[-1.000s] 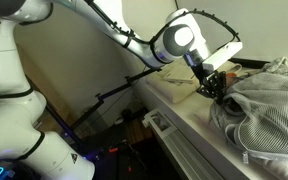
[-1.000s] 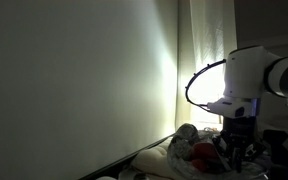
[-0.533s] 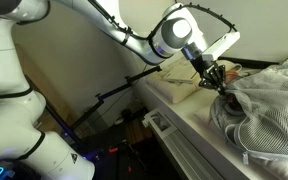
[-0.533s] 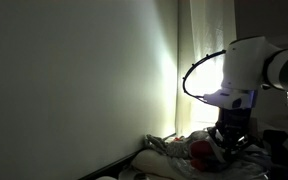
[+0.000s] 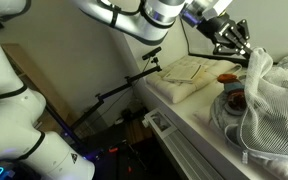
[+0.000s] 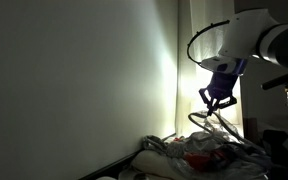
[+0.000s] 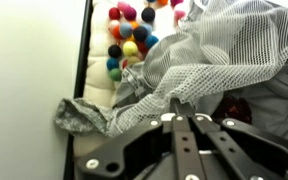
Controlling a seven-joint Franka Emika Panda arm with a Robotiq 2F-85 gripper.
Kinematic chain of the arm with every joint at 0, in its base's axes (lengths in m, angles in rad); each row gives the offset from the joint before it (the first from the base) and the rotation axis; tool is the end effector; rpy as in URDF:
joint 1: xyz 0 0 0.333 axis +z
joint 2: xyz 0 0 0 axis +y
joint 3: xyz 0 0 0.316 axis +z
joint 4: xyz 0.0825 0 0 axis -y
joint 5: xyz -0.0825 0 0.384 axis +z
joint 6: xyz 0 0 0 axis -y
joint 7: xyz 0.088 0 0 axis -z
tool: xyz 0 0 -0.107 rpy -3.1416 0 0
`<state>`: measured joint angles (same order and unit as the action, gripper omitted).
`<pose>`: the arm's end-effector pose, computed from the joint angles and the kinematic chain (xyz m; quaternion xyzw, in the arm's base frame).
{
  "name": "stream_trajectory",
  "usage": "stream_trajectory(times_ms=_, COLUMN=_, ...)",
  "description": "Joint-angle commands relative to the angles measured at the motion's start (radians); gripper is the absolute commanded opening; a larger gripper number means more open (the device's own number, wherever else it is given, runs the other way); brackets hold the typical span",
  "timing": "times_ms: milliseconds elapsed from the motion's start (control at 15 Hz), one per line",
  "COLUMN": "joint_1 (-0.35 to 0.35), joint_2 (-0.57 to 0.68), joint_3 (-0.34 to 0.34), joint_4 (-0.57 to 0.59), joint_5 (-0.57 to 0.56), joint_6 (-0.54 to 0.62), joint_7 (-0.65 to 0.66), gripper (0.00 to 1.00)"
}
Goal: Open the bag
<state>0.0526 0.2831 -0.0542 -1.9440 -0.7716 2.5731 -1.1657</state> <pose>0.6382 0.0125 0.3700 0.6068 0.7341 -0.0121 0.3047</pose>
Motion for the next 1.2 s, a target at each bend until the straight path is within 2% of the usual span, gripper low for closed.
stream_trajectory(times_ms=0, joint_1=-0.037, joint_2=-0.036, joint_3=-0.026, joint_4=0.018, joint_5=-0.087, joint_6=0.026, joint_7=0.112, gripper=0.0)
stream_trajectory(times_ms=333, joint_1=-0.103, joint_2=-0.038, joint_3=-0.06, joint_4=0.061, joint_5=-0.159, joint_6=0.03, joint_7=0.237, gripper=0.0)
stream_trajectory(times_ms=667, joint_1=-0.167, joint_2=-0.027, joint_3=-0.062, joint_4=0.076, joint_5=-0.119, joint_6=0.049, joint_7=0.265, gripper=0.0)
stream_trajectory(times_ms=733, joint_1=-0.18, joint_2=-0.027, joint_3=-0.06, joint_4=0.072, joint_5=-0.103, joint_6=0.061, joint_7=0.263, gripper=0.1)
stream_trajectory(times_ms=800, joint_1=-0.187, joint_2=-0.027, joint_3=-0.06, joint_4=0.072, joint_5=-0.092, joint_6=0.067, joint_7=0.274, gripper=0.28)
stream_trajectory(times_ms=933, joint_1=-0.204, joint_2=-0.025, joint_3=-0.05, joint_4=0.063, joint_5=-0.042, joint_6=0.092, joint_7=0.252, gripper=0.4)
stream_trajectory(times_ms=1133, joint_1=-0.204, joint_2=-0.015, joint_3=-0.039, joint_4=0.05, joint_5=0.012, joint_6=0.13, joint_7=0.24, gripper=0.65)
